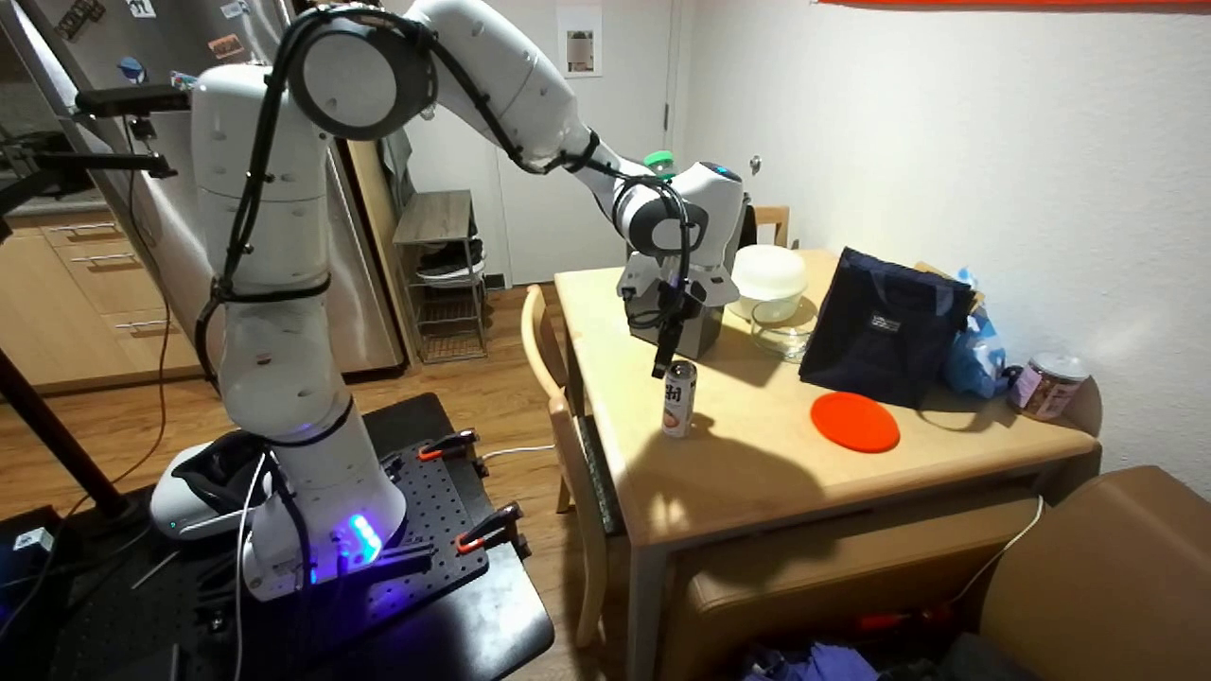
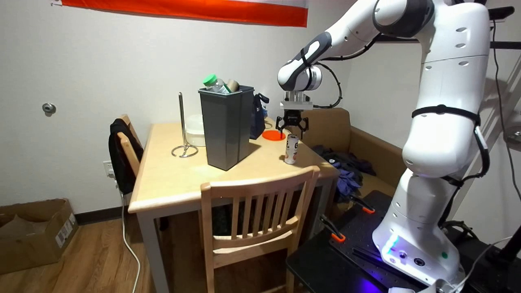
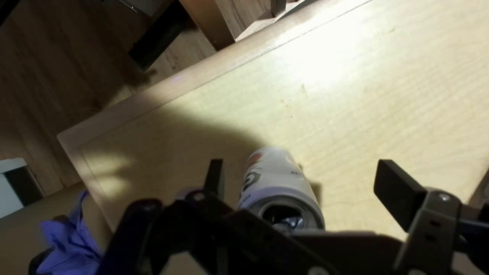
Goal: Put the empty plastic bottle and can into the trash bin
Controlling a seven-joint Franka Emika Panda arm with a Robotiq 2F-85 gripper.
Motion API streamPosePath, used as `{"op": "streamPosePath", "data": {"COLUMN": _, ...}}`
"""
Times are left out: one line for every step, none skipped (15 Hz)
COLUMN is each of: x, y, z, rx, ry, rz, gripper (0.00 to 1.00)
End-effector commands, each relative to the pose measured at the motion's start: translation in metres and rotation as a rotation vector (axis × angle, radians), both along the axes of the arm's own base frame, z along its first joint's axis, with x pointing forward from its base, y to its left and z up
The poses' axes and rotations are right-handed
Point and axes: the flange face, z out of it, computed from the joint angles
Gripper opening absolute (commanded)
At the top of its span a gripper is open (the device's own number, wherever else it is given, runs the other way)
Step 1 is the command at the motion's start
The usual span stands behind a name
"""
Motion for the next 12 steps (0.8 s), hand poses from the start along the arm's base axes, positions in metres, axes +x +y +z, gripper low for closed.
{"op": "streamPosePath", "data": {"x": 0.008, "y": -0.006, "z": -0.002, "rx": 0.001, "ry": -0.028, "rz": -0.004, "gripper": 1.0}}
{"op": "streamPosePath", "data": {"x": 0.009, "y": -0.008, "z": -0.003, "rx": -0.006, "ry": -0.032, "rz": -0.007, "gripper": 1.0}}
{"op": "streamPosePath", "data": {"x": 0.01, "y": -0.01, "z": -0.006, "rx": -0.018, "ry": -0.04, "rz": -0.007, "gripper": 1.0}}
{"op": "streamPosePath", "data": {"x": 0.011, "y": -0.011, "z": -0.008, "rx": -0.029, "ry": -0.048, "rz": -0.01, "gripper": 1.0}}
{"op": "streamPosePath", "data": {"x": 0.012, "y": -0.013, "z": -0.009, "rx": -0.043, "ry": -0.06, "rz": -0.016, "gripper": 1.0}}
{"op": "streamPosePath", "data": {"x": 0.013, "y": -0.016, "z": -0.01, "rx": -0.053, "ry": -0.072, "rz": -0.021, "gripper": 1.0}}
{"op": "streamPosePath", "data": {"x": 0.013, "y": -0.018, "z": -0.011, "rx": -0.058, "ry": -0.08, "rz": -0.023, "gripper": 1.0}}
{"op": "streamPosePath", "data": {"x": 0.014, "y": -0.02, "z": -0.012, "rx": -0.063, "ry": -0.085, "rz": -0.026, "gripper": 1.0}}
{"op": "streamPosePath", "data": {"x": 0.014, "y": -0.023, "z": -0.014, "rx": -0.068, "ry": -0.089, "rz": -0.031, "gripper": 1.0}}
{"op": "streamPosePath", "data": {"x": 0.014, "y": -0.025, "z": -0.015, "rx": -0.07, "ry": -0.092, "rz": -0.034, "gripper": 1.0}}
{"op": "streamPosePath", "data": {"x": 0.013, "y": -0.026, "z": -0.016, "rx": -0.072, "ry": -0.094, "rz": -0.038, "gripper": 1.0}}
{"op": "streamPosePath", "data": {"x": 0.013, "y": -0.028, "z": -0.016, "rx": -0.076, "ry": -0.096, "rz": -0.037, "gripper": 0.94}}
